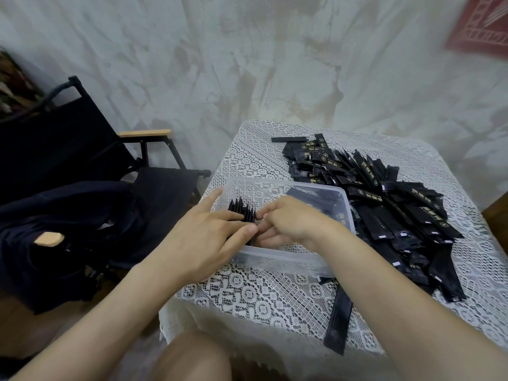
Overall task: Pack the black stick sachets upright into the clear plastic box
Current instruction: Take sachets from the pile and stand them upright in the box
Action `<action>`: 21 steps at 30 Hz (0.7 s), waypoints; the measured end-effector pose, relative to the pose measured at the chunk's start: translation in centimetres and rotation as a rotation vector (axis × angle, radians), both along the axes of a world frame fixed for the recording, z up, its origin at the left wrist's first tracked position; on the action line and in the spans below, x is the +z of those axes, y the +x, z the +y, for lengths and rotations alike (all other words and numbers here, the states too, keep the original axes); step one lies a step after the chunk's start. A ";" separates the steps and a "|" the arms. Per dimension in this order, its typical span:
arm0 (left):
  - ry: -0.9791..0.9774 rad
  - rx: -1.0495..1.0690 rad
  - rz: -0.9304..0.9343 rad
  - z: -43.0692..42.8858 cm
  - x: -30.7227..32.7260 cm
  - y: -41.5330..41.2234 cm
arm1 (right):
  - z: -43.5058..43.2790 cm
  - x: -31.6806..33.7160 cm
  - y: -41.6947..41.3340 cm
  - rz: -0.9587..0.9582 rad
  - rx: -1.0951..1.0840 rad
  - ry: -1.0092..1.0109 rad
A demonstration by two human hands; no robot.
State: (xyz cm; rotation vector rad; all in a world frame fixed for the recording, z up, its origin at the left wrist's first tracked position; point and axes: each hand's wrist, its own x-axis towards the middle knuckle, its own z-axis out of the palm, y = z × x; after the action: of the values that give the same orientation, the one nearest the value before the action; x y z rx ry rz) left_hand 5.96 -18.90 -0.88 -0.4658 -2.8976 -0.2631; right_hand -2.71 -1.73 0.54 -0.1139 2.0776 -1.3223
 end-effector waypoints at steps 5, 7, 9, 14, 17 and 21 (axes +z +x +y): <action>-0.085 0.026 -0.063 -0.4 -0.5 -0.3 | -0.1 0.0 0.0 -0.030 0.010 -0.009; -0.091 0.029 -0.051 -0.2 -0.2 -0.2 | -0.1 -0.1 0.0 -0.013 0.033 0.011; -0.093 0.026 -0.030 0.0 0.1 0.0 | 0.0 -0.2 0.0 0.004 0.053 0.024; -0.093 0.028 -0.043 0.0 0.0 0.0 | 0.5 -0.5 0.2 0.030 0.105 0.041; -0.090 0.050 -0.060 0.1 -0.1 0.1 | 0.6 -0.4 0.3 0.034 0.137 0.053; -0.090 0.048 -0.024 0.2 0.1 0.4 | 0.8 0.1 0.7 0.046 0.134 0.059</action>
State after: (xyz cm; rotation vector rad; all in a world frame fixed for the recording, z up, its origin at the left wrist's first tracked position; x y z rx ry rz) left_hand 6.37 -18.74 -0.74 -0.4096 -2.9492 -0.1321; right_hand -2.05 -0.98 0.68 -0.2553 2.1062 -1.1867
